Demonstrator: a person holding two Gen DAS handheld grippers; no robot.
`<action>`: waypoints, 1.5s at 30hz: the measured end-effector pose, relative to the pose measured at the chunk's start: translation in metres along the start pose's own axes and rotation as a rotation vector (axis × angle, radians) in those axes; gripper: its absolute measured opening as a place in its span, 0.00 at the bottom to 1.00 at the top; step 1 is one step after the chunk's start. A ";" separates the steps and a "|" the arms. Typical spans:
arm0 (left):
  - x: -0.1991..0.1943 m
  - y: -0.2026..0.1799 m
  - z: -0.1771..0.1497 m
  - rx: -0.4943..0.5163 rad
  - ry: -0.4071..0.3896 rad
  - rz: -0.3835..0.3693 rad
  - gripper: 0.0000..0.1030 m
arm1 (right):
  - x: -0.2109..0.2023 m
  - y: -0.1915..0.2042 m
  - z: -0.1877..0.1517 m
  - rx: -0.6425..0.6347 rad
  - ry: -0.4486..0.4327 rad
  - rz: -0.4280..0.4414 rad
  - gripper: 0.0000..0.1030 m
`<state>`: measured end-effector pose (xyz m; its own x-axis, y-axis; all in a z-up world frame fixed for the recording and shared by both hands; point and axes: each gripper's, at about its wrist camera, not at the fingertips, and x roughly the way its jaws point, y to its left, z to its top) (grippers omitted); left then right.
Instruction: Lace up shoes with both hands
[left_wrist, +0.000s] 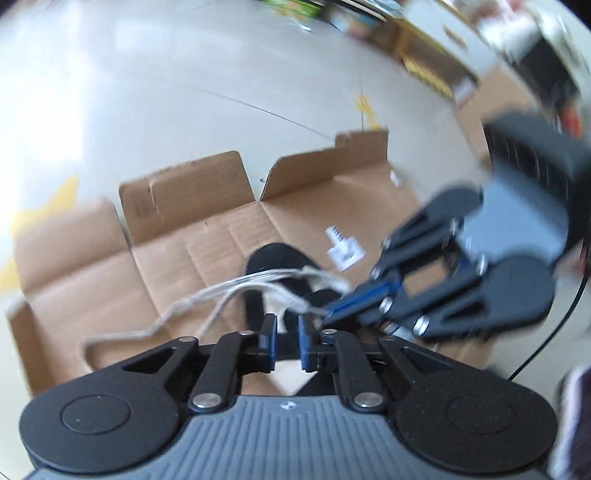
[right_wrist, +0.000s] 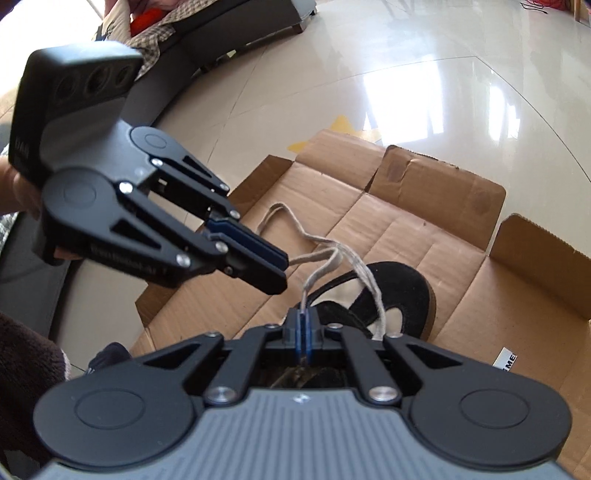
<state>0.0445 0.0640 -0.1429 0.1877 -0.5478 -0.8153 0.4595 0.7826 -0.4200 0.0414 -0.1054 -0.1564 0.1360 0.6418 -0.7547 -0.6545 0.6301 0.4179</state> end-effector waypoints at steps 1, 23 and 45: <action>0.001 0.003 0.002 -0.044 0.002 -0.023 0.20 | 0.000 0.000 0.000 -0.004 0.000 0.000 0.03; 0.017 0.023 0.001 -0.374 -0.103 0.001 0.01 | 0.006 0.014 -0.008 -0.072 0.096 -0.046 0.07; 0.025 0.002 -0.015 -0.109 -0.199 0.132 0.01 | 0.026 0.016 -0.015 0.026 0.029 -0.091 0.06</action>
<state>0.0374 0.0568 -0.1698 0.4119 -0.4779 -0.7759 0.3254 0.8725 -0.3646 0.0229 -0.0856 -0.1769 0.1723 0.5684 -0.8045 -0.6204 0.6970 0.3596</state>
